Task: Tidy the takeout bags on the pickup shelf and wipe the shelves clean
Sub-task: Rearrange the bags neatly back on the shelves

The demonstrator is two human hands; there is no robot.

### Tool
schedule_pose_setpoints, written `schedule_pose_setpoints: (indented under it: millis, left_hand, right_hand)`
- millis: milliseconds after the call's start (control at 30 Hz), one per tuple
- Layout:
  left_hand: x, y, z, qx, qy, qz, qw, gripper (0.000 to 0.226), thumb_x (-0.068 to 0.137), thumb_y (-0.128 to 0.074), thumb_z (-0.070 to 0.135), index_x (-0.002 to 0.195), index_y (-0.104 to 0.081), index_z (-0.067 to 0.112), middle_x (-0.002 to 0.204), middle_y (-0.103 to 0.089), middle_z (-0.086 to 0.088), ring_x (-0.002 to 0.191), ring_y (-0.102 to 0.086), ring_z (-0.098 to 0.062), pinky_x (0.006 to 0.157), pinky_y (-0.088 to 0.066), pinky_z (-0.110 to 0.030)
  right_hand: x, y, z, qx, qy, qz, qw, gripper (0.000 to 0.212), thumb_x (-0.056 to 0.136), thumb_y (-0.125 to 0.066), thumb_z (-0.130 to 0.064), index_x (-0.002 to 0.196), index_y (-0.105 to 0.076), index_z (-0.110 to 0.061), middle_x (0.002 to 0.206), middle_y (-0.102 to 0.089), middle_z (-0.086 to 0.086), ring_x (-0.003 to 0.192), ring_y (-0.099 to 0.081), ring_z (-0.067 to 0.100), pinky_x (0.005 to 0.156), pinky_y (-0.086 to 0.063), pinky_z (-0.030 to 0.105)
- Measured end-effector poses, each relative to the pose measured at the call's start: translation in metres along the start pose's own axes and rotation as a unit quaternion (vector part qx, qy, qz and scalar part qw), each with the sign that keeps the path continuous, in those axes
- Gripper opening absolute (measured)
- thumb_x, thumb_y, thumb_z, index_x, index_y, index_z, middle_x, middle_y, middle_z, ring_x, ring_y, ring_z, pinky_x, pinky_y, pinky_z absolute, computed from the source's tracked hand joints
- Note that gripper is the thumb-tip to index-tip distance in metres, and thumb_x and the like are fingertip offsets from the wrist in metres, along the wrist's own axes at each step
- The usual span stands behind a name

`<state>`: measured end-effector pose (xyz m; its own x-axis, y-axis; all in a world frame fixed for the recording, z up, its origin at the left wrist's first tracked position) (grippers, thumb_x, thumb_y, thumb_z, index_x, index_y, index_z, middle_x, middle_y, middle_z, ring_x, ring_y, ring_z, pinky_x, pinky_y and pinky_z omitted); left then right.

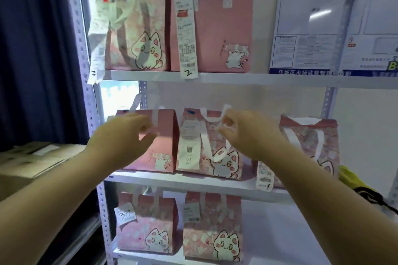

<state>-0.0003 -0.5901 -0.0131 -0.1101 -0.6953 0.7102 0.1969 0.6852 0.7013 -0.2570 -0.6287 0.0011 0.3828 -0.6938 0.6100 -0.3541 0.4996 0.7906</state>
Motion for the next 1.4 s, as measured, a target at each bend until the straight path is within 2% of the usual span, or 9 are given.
schedule_pose_setpoints:
  millis: [67, 200, 467, 733, 800, 933, 1033, 1233, 1400]
  left_hand:
    - [0.005, 0.014, -0.022, 0.004, 0.015, 0.011, 1.000, 0.021, 0.085, -0.059, 0.041, 0.089, -0.064, 0.021, 0.082, -0.061, 0.007, 0.071, -0.059, -0.014, 0.059, -0.048, -0.028]
    - [0.021, 0.033, -0.065, 0.006, 0.037, 0.040, 0.998, 0.016, 0.084, -0.060, 0.043, 0.085, -0.063, 0.027, 0.080, -0.060, 0.011, 0.071, -0.059, -0.012, 0.061, -0.051, -0.030]
    - [0.075, 0.035, -0.144, 0.027, 0.082, 0.084, 0.993, 0.016, 0.083, -0.059, 0.044, 0.087, -0.062, 0.029, 0.074, -0.054, 0.020, 0.074, -0.059, -0.012, 0.060, -0.043, -0.029]
    - [0.131, 0.023, -0.201, 0.041, 0.093, 0.126, 0.987, 0.035, 0.086, -0.055, 0.043, 0.110, -0.061, 0.018, 0.101, -0.064, 0.002, 0.078, -0.057, -0.014, 0.070, -0.047, -0.031]
    - [0.146, 0.020, -0.213, 0.036, 0.094, 0.133, 0.986, 0.041, 0.087, -0.054, 0.043, 0.118, -0.057, 0.016, 0.110, -0.060, -0.001, 0.083, -0.056, -0.015, 0.077, -0.049, -0.034]
    - [0.176, 0.016, -0.234, 0.036, 0.114, 0.115, 0.986, 0.049, 0.091, -0.049, 0.040, 0.131, -0.047, 0.012, 0.129, -0.046, -0.009, 0.107, -0.056, -0.029, 0.092, -0.046, -0.043]
    - [0.194, 0.014, -0.246, 0.018, 0.129, 0.106, 0.986, 0.044, 0.092, -0.046, 0.037, 0.128, -0.048, 0.013, 0.127, -0.040, -0.012, 0.102, -0.056, -0.036, 0.091, -0.045, -0.046]
    - [0.218, 0.003, -0.260, -0.017, 0.117, 0.104, 0.988, 0.032, 0.094, -0.041, 0.031, 0.112, -0.055, 0.010, 0.118, -0.037, -0.013, 0.095, -0.054, -0.037, 0.085, -0.043, -0.042]
    - [0.222, 0.004, -0.269, -0.007, 0.101, 0.124, 0.987, 0.035, 0.095, -0.038, 0.033, 0.111, -0.057, 0.009, 0.116, -0.039, -0.013, 0.088, -0.056, -0.038, 0.078, -0.042, -0.040]
  right_hand:
    - [0.019, 0.003, -0.018, 0.002, 0.015, 0.010, 1.000, 0.029, 0.091, -0.048, -0.046, 0.100, -0.059, -0.021, 0.090, -0.064, -0.004, 0.077, -0.060, 0.014, 0.071, -0.055, 0.036]
    - [0.060, 0.005, -0.044, 0.009, 0.040, 0.044, 0.998, 0.031, 0.090, -0.051, -0.046, 0.106, -0.060, -0.021, 0.099, -0.066, -0.004, 0.083, -0.061, 0.013, 0.074, -0.055, 0.035]
    - [0.146, -0.010, -0.071, 0.020, 0.064, 0.141, 0.988, 0.027, 0.087, -0.057, -0.044, 0.100, -0.060, -0.020, 0.095, -0.066, -0.006, 0.079, -0.060, 0.014, 0.067, -0.053, 0.033]
    - [0.235, -0.026, -0.081, 0.005, 0.034, 0.219, 0.975, 0.027, 0.084, -0.062, -0.041, 0.091, -0.057, -0.015, 0.087, -0.059, 0.000, 0.076, -0.055, 0.019, 0.062, -0.048, 0.032]
    - [0.253, -0.027, -0.082, -0.010, 0.009, 0.218, 0.976, 0.028, 0.083, -0.062, -0.042, 0.091, -0.055, -0.016, 0.089, -0.057, 0.001, 0.075, -0.054, 0.020, 0.062, -0.047, 0.033]
    - [0.279, -0.029, -0.088, -0.056, -0.044, 0.192, 0.979, 0.040, 0.084, -0.059, -0.044, 0.109, -0.056, -0.013, 0.106, -0.057, 0.006, 0.089, -0.056, 0.027, 0.072, -0.048, 0.038]
    - [0.289, -0.029, -0.092, -0.067, -0.070, 0.187, 0.977, 0.041, 0.085, -0.059, -0.044, 0.110, -0.056, -0.012, 0.109, -0.055, 0.007, 0.090, -0.056, 0.029, 0.073, -0.048, 0.040]
    - [0.298, -0.032, -0.097, -0.074, -0.131, 0.155, 0.976, 0.031, 0.084, -0.059, -0.042, 0.090, -0.060, -0.012, 0.093, -0.060, 0.008, 0.078, -0.058, 0.029, 0.069, -0.051, 0.039]
    - [0.300, -0.039, -0.102, -0.084, -0.166, 0.141, 0.972, 0.036, 0.084, -0.060, -0.039, 0.100, -0.061, -0.007, 0.085, -0.063, 0.007, 0.075, -0.060, 0.028, 0.067, -0.053, 0.040]
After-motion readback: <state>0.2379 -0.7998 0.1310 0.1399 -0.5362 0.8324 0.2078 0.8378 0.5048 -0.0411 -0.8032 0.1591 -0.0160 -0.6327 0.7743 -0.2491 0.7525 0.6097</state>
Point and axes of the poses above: each hand's wrist, its own x-axis towards the middle knuckle, its own y-axis out of the back of the hand, z = x × y, the point moved 1 cm from there along x, towards the middle knuckle
